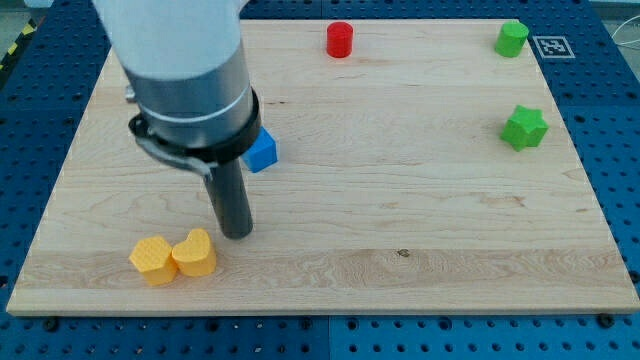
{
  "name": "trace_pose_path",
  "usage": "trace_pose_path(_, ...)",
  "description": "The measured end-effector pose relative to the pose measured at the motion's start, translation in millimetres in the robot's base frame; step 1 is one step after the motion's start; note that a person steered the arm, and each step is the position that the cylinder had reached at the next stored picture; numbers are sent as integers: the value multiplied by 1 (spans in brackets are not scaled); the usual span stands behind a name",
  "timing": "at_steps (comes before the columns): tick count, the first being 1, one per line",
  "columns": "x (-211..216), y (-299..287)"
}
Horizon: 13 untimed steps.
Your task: Push the red star to the center
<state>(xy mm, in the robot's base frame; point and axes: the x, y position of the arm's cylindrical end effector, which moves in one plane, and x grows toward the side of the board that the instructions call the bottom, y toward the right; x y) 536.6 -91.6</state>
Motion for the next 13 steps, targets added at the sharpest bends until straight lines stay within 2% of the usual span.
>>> trace_pose_path(1,-5,0)
trace_pose_path(3,-18,-82)
trace_pose_path(5,-103,-127)
trace_pose_path(7,-202,-145)
trace_pose_path(9,-274,-111)
trace_pose_path(10,-281,-62)
trace_pose_path(11,-269,-18)
trace_pose_path(13,-227,-34)
